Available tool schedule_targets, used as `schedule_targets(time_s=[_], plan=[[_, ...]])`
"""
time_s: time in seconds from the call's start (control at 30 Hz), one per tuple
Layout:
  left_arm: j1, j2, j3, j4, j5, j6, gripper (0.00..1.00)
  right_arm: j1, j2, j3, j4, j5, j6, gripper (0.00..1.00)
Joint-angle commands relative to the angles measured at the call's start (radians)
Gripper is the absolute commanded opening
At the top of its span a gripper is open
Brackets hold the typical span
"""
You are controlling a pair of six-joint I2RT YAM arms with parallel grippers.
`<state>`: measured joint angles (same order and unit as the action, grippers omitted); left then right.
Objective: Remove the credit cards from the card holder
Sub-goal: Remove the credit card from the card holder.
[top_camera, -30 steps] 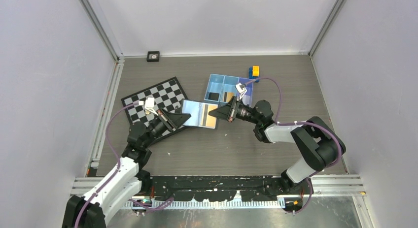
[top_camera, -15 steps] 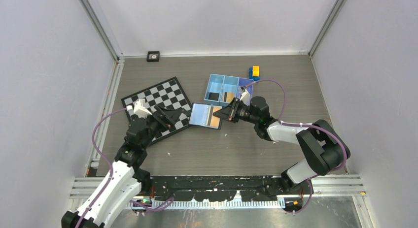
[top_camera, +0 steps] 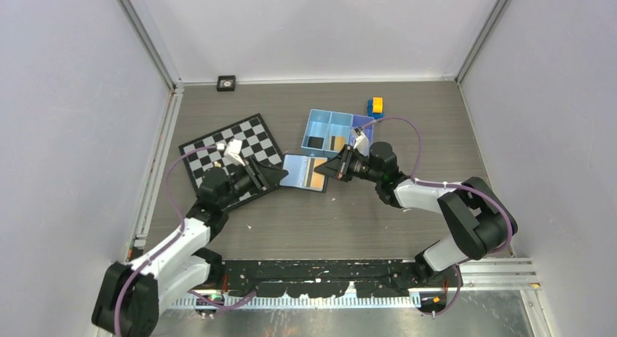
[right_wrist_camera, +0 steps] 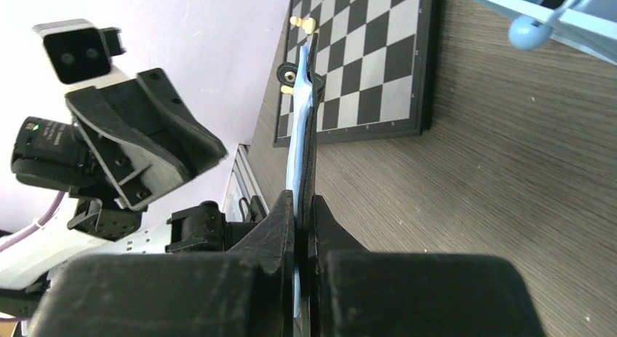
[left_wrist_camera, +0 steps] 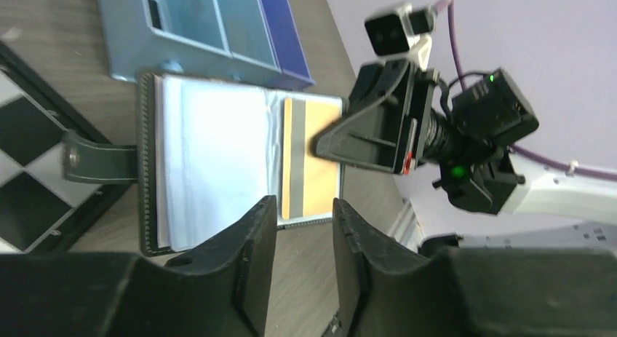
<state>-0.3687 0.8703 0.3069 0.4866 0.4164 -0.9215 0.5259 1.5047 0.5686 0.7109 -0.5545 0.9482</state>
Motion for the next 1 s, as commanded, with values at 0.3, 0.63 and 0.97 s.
schedule_targets(time_s=[0.3, 0.63, 0.97], plan=[[-0.058, 0.220, 0.127, 0.092, 0.151, 0.006, 0.28, -0.001, -0.031, 0.030, 0.174, -0.084, 0.054, 0.01], [-0.058, 0.335, 0.158, 0.131, 0.213, -0.045, 0.24, 0.005, -0.017, 0.031, 0.246, -0.122, 0.092, 0.00], [-0.047, 0.415, 0.149, 0.383, 0.336, -0.200, 0.28, 0.011, 0.006, 0.024, 0.357, -0.151, 0.143, 0.00]])
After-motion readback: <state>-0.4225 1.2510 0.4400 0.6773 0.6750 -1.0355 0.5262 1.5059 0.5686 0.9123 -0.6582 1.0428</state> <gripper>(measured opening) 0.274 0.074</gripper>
